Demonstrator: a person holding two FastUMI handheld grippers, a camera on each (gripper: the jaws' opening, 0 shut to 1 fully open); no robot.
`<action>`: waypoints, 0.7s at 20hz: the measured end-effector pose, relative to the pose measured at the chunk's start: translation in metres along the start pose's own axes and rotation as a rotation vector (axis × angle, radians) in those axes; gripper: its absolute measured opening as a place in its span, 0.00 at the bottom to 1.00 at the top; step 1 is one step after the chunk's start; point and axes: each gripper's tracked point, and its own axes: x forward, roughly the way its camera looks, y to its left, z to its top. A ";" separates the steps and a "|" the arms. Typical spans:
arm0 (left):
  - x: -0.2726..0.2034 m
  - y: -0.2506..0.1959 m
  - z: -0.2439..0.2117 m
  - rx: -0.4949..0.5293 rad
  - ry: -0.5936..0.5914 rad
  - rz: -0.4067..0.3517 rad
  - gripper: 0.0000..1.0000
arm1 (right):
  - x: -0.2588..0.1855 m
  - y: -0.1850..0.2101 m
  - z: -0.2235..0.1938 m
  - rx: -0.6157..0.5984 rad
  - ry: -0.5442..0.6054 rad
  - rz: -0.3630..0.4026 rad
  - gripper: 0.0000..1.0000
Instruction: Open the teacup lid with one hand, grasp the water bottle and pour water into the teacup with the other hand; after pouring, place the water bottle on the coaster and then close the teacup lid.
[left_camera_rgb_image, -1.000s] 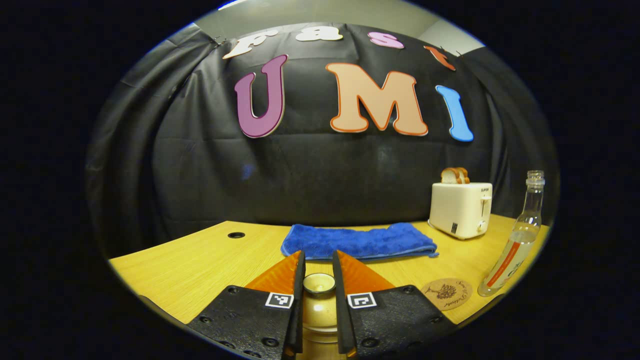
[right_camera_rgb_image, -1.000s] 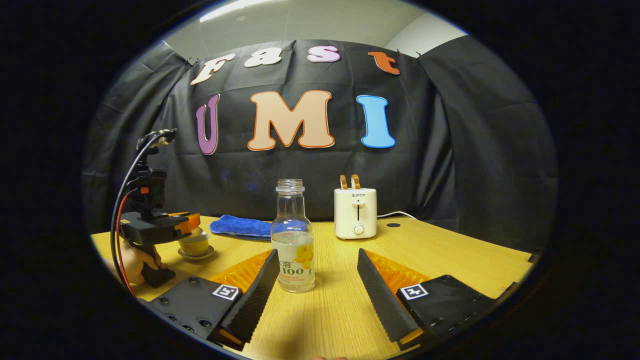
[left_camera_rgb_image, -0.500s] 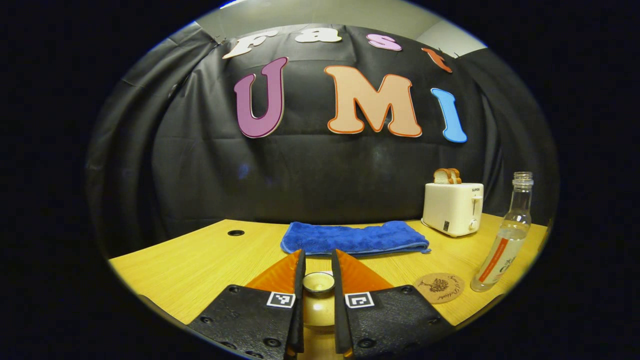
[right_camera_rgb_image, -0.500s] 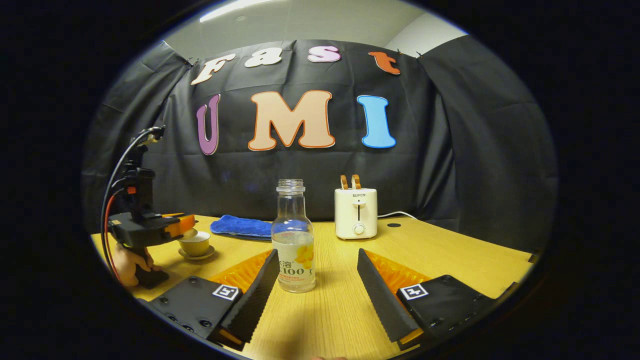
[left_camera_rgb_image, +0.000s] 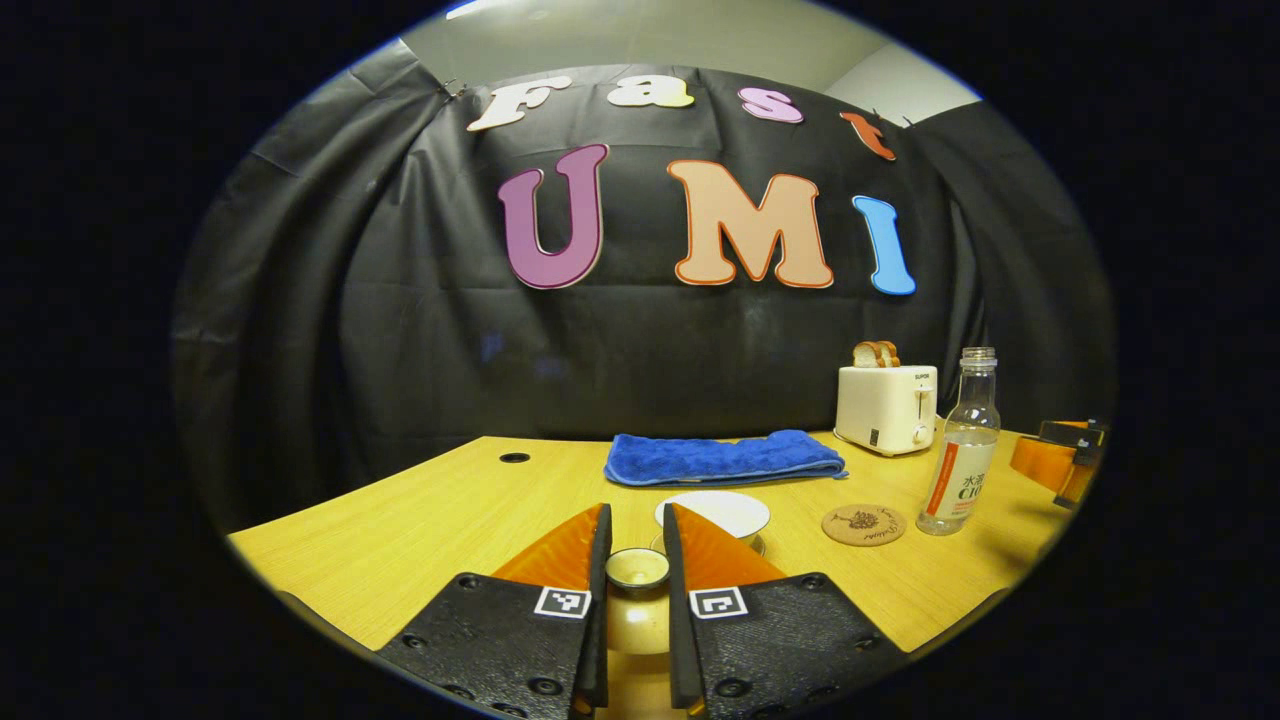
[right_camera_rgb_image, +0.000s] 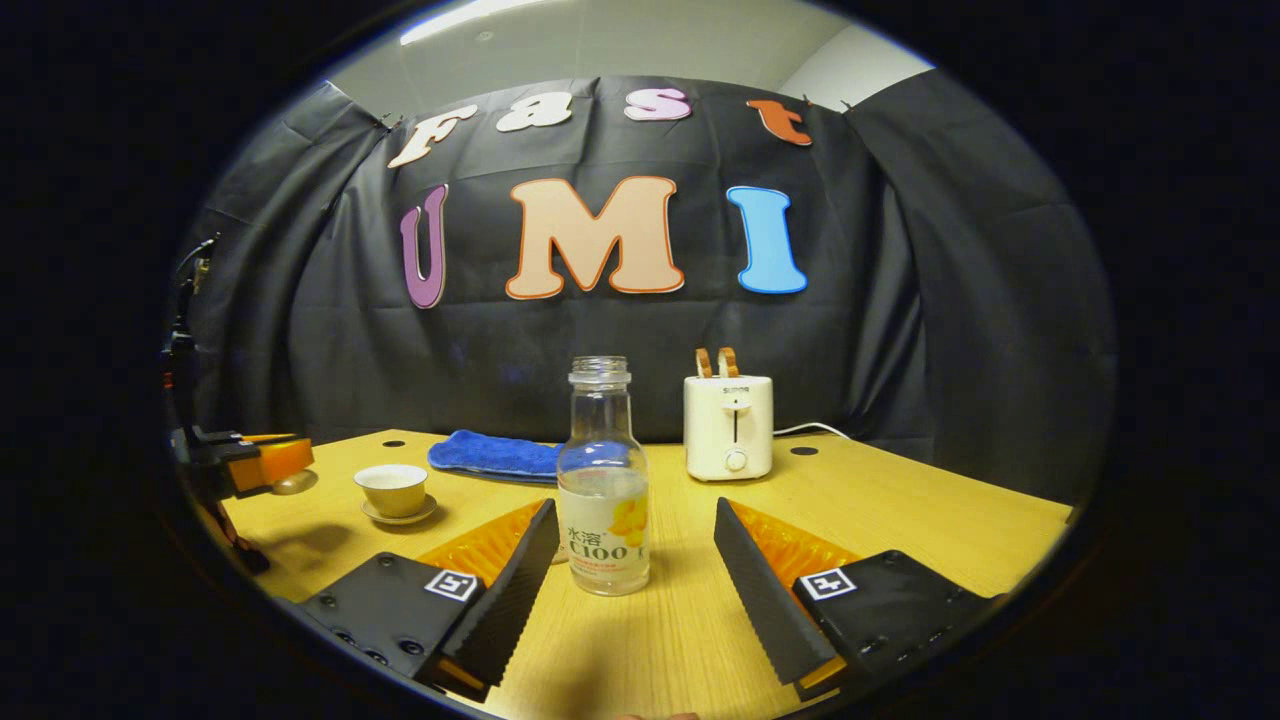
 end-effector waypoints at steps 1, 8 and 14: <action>-0.005 0.002 -0.001 0.002 0.002 0.004 0.21 | 0.008 0.004 0.000 0.001 0.002 0.006 0.99; -0.015 0.011 -0.001 0.002 0.004 0.022 0.21 | 0.068 0.016 -0.004 0.002 0.010 -0.003 1.00; -0.015 0.012 -0.001 0.001 0.002 0.025 0.21 | 0.086 0.016 -0.005 0.000 0.005 -0.008 0.89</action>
